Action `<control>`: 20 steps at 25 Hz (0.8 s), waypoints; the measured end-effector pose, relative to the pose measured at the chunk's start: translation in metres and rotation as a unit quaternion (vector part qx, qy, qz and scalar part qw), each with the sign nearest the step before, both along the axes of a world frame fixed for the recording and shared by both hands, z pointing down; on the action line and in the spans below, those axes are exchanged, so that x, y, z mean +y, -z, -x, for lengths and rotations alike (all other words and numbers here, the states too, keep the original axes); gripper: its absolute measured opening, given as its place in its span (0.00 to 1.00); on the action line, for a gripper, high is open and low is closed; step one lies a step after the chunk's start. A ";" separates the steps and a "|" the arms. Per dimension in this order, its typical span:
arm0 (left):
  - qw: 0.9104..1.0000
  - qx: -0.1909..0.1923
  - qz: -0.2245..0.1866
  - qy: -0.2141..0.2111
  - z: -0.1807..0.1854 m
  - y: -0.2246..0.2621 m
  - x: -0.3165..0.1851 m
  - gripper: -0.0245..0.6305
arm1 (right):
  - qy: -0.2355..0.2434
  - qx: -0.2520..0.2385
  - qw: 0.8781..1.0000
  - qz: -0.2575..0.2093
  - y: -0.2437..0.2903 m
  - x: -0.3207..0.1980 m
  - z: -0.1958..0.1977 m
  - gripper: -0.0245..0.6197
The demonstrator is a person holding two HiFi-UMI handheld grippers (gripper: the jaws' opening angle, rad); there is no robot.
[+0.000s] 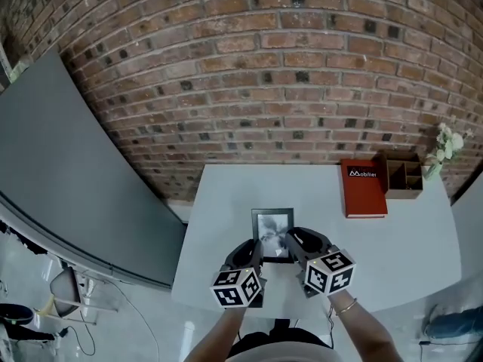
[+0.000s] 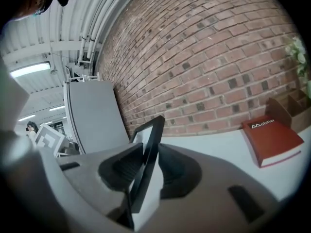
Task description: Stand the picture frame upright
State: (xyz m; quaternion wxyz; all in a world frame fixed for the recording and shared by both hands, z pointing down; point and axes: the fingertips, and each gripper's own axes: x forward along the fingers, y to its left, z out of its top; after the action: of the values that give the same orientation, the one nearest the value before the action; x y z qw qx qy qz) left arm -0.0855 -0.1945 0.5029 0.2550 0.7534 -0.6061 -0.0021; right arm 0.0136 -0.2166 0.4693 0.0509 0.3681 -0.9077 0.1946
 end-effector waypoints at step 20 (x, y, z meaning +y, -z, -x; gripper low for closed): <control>0.998 -0.055 -0.039 0.018 0.032 0.033 -0.070 0.13 | 0.021 -0.011 0.998 -0.062 0.030 -0.065 0.031 0.20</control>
State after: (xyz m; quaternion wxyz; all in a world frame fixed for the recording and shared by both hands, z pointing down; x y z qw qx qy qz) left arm -0.1176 -0.2649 0.4695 0.1919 0.7510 -0.6317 0.0112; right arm -0.0177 -0.2819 0.4396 0.0222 0.3490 -0.9262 0.1410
